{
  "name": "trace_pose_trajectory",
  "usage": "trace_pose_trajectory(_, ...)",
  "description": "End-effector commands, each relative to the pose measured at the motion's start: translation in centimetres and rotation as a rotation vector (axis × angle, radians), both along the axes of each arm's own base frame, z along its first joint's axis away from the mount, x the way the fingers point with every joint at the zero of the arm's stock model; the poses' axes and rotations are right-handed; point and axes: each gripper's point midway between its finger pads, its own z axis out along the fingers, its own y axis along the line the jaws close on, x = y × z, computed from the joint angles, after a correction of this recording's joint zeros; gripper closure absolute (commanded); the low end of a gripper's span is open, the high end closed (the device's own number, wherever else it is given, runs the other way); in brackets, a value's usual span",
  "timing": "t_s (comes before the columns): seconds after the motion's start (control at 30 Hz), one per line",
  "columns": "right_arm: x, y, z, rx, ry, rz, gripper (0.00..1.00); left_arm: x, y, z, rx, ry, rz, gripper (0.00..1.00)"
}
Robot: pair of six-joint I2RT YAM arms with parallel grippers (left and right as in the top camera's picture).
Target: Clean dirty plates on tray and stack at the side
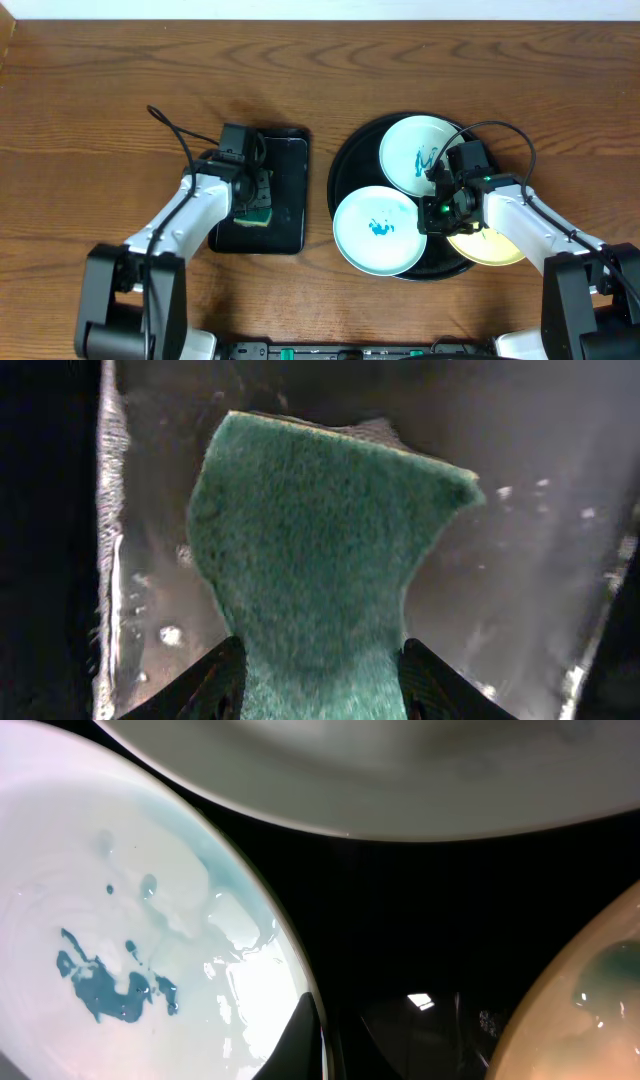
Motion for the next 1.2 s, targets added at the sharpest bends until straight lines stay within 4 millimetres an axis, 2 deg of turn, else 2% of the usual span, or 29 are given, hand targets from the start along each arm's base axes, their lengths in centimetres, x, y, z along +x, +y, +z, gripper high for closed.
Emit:
trace_pose_trajectory(0.0,0.7,-0.6,-0.2,-0.058,-0.014,-0.020,0.99,-0.9,0.2,-1.9,0.014,0.059,0.000,0.51)
trace_pose_trajectory(0.03,0.7,-0.6,-0.2,-0.058,-0.014,-0.020,0.99,-0.9,0.2,-2.3,0.016,0.066,0.000,0.64)
trace_pose_trajectory(0.07,0.7,-0.6,-0.2,-0.058,-0.014,-0.020,0.99,-0.9,0.2,-2.4,0.016,0.066,0.000,0.72)
trace_pose_trajectory(0.13,0.7,-0.6,-0.2,-0.058,-0.014,-0.020,0.99,-0.7,0.2,-2.1,0.014,0.057,0.000,0.81)
trace_pose_trajectory(0.17,0.6,-0.6,-0.2,-0.058,-0.013,-0.020,0.99,-0.6,0.2,-2.0,0.013,0.051,0.000,0.89)
trace_pose_trajectory(0.2,0.6,-0.6,-0.2,-0.058,-0.012,-0.020,0.99,-0.5,0.2,-1.8,0.012,0.047,0.000,0.92)
trace_pose_trajectory(0.33,0.6,-0.6,-0.2,-0.058,-0.012,-0.020,0.99,-0.2,0.1,-0.8,0.006,0.015,-0.001,0.93)
trace_pose_trajectory(0.47,0.6,-0.6,-0.2,-0.058,-0.012,-0.020,0.99,0.2,0.0,0.9,-0.006,-0.038,-0.001,0.93)
trace_pose_trajectory(0.57,0.6,-0.6,-0.2,-0.058,-0.012,-0.020,0.99,0.6,-0.1,2.9,-0.020,-0.098,-0.002,0.92)
trace_pose_trajectory(0.7,0.6,-0.6,-0.2,-0.058,-0.012,-0.020,0.99,1.1,-1.7,6.1,-0.108,-0.199,-0.069,0.93)
trace_pose_trajectory(0.8,0.6,-0.6,-0.2,-0.058,-0.012,-0.020,0.99,1.2,-1.9,7.6,-0.125,-0.244,-0.073,0.92)
trace_pose_trajectory(1.17,0.6,-0.6,-0.2,-0.058,-0.012,-0.020,0.99,1.1,-1.9,7.8,-0.132,-0.245,-0.059,0.92)
